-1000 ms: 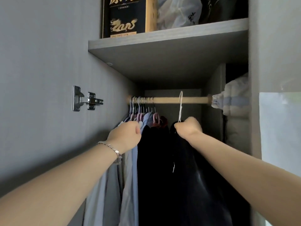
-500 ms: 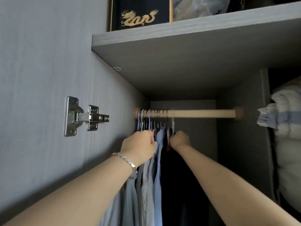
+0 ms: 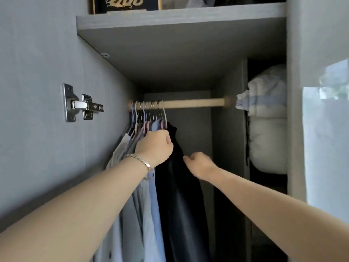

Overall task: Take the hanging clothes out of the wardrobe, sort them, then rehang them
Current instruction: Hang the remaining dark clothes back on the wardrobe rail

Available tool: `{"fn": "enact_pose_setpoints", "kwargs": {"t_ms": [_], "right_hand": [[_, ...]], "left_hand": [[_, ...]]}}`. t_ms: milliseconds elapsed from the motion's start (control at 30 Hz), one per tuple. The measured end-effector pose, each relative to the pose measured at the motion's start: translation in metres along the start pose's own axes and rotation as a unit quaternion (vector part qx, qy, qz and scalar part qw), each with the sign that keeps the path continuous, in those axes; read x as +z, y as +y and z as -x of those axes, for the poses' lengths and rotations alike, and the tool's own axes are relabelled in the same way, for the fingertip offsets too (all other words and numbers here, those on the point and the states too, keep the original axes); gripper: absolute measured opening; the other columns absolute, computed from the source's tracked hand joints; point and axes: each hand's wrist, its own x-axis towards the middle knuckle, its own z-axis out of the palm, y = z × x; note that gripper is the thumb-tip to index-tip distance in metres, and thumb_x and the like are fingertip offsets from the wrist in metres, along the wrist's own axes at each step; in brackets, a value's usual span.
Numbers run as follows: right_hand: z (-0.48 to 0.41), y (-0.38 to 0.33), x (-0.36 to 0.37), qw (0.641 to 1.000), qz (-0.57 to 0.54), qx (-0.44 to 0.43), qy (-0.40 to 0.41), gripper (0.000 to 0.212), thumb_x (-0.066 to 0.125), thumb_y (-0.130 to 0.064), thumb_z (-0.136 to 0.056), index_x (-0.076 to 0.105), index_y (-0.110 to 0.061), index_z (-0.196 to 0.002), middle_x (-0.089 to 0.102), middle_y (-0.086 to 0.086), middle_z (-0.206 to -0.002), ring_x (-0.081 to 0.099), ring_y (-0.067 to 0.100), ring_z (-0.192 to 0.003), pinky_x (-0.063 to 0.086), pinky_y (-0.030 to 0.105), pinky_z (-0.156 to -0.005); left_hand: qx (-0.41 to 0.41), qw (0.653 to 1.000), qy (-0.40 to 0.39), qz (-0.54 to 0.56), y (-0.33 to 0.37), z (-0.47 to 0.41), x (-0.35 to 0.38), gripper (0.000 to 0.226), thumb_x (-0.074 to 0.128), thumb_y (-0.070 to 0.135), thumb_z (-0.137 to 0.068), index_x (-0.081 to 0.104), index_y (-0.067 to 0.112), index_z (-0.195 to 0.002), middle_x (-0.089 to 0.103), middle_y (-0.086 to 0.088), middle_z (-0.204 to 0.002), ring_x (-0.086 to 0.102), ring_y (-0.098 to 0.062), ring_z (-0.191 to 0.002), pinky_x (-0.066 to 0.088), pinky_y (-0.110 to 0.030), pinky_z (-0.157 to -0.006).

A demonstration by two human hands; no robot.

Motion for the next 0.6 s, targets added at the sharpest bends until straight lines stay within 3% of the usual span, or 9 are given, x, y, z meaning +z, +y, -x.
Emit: {"fn": "enact_pose_setpoints", "kwargs": {"t_ms": [67, 133, 200, 300, 467, 600], "right_hand": [[0.039, 0.011, -0.019, 0.999, 0.007, 0.031, -0.025, 0.034, 0.045, -0.022, -0.094, 0.045, -0.01, -0.063, 0.048, 0.006, -0.063, 0.042, 0.017, -0.049, 0.036, 0.024, -0.046], [0.085, 0.022, -0.041, 0.996, 0.014, 0.067, -0.048, 0.022, 0.045, -0.011, -0.092, 0.046, -0.006, -0.07, 0.046, 0.007, -0.062, 0.037, 0.016, -0.046, 0.032, 0.02, -0.041], [0.139, 0.037, -0.062, 0.993, 0.035, 0.093, -0.066, 0.018, 0.043, -0.008, -0.092, 0.045, -0.008, -0.075, 0.043, 0.004, -0.057, 0.034, 0.015, -0.045, 0.03, 0.017, -0.04], [0.219, 0.072, -0.095, 0.98, 0.135, 0.124, -0.081, 0.026, 0.04, -0.012, -0.093, 0.053, -0.006, -0.071, 0.052, 0.002, -0.049, 0.04, 0.013, -0.045, 0.034, 0.018, -0.046], [0.35, 0.149, -0.148, 0.95, 0.173, 0.252, -0.058, 0.024, 0.044, -0.012, -0.09, 0.064, 0.0, -0.095, 0.059, 0.012, -0.077, 0.046, 0.014, -0.048, 0.037, 0.019, -0.045], [0.465, 0.21, -0.178, 0.909, 0.176, 0.375, -0.052, 0.023, 0.042, -0.014, -0.091, 0.062, -0.003, -0.089, 0.06, 0.012, -0.078, 0.048, 0.014, -0.046, 0.04, 0.02, -0.045]], "left_hand": [[0.012, 0.998, -0.064, 0.007, 0.019, 0.026, 0.008, 0.016, 0.044, 0.016, -0.088, 0.06, 0.014, -0.085, 0.063, -0.005, -0.081, 0.061, -0.027, -0.08, 0.043, -0.029, -0.065], [0.019, 0.99, -0.137, 0.007, 0.04, 0.055, 0.02, 0.02, 0.044, 0.015, -0.087, 0.062, 0.008, -0.086, 0.068, -0.01, -0.084, 0.066, -0.03, -0.078, 0.05, -0.033, -0.07], [0.028, 0.98, -0.199, 0.009, 0.063, 0.088, 0.034, 0.024, 0.042, 0.015, -0.087, 0.063, 0.004, -0.091, 0.072, -0.011, -0.088, 0.07, -0.027, -0.081, 0.053, -0.032, -0.075], [0.051, 0.959, -0.278, 0.018, 0.108, 0.139, 0.057, 0.027, 0.041, 0.014, -0.088, 0.064, 0.003, -0.095, 0.073, -0.012, -0.091, 0.07, -0.024, -0.079, 0.049, -0.026, -0.068], [0.154, 0.91, -0.383, 0.031, 0.199, 0.232, 0.099, 0.016, 0.042, 0.012, -0.083, 0.054, 0.014, -0.073, 0.072, -0.007, -0.083, 0.063, -0.023, -0.066, 0.049, -0.027, -0.068], [0.26, 0.863, -0.432, 0.015, 0.271, 0.32, 0.14, 0.015, 0.042, 0.014, -0.082, 0.05, 0.017, -0.07, 0.072, -0.004, -0.087, 0.068, -0.022, -0.083, 0.047, -0.025, -0.073]]}}
